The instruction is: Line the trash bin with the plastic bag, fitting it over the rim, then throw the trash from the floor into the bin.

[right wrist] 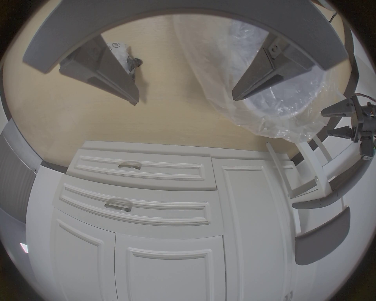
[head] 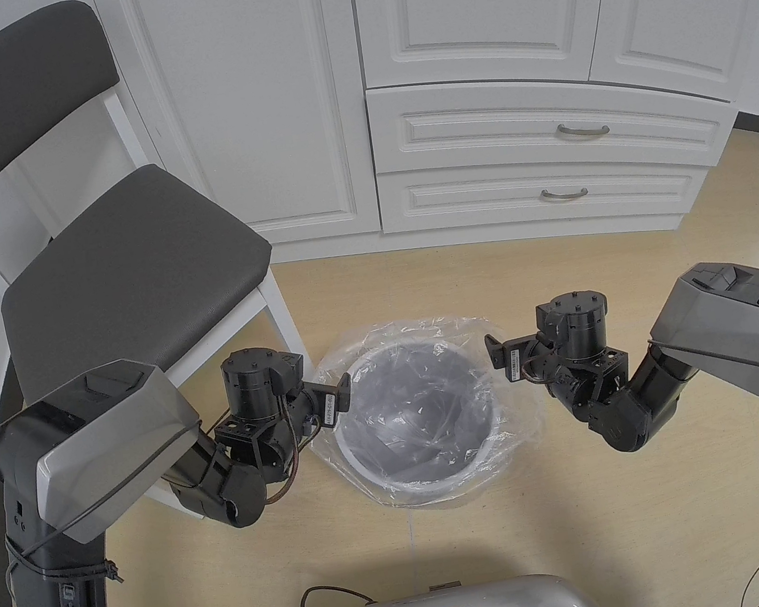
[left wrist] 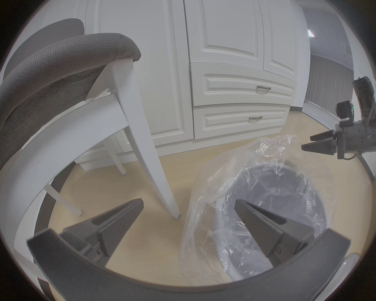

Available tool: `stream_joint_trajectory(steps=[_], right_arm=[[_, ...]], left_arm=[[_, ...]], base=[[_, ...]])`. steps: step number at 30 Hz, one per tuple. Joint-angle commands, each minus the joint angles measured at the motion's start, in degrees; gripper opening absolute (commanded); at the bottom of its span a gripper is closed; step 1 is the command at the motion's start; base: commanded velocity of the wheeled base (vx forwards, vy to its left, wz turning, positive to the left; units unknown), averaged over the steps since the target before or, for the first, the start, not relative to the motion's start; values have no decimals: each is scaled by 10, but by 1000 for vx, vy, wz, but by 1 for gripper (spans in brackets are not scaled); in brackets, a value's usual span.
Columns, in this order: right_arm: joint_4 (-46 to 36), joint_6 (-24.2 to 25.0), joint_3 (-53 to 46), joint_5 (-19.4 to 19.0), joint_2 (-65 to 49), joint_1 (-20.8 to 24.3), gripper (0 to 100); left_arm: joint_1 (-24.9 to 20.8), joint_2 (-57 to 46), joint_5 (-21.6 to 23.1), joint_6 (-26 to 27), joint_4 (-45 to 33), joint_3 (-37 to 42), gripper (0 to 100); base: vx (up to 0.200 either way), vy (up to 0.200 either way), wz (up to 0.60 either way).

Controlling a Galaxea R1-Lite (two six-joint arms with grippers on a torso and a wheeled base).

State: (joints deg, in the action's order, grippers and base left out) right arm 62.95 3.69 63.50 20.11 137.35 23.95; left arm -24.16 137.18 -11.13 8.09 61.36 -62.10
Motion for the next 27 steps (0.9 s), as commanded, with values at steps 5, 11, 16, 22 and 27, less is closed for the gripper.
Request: stream_joint_trajectory(steps=[5, 11, 16, 22, 27], right_arm=[[3, 18, 59, 2, 50, 0, 100], [3, 22, 96, 3, 80, -8, 100], [2, 39, 141, 9, 107, -12, 100], [2, 59, 189, 11, 129, -19, 100], [-2, 73, 217, 11, 150, -24, 100]], left_arm=[[18, 33, 0, -2, 0, -45, 100], [26, 65, -2, -27, -9, -96, 100], [27, 81, -6, -63, -20, -136, 100], [26, 107, -7, -77, -16, -171, 100], [25, 121, -14, -88, -17, -191, 100]], base=[[0, 0, 0], [0, 0, 0], [0, 0, 0], [0, 0, 0], [0, 0, 0]])
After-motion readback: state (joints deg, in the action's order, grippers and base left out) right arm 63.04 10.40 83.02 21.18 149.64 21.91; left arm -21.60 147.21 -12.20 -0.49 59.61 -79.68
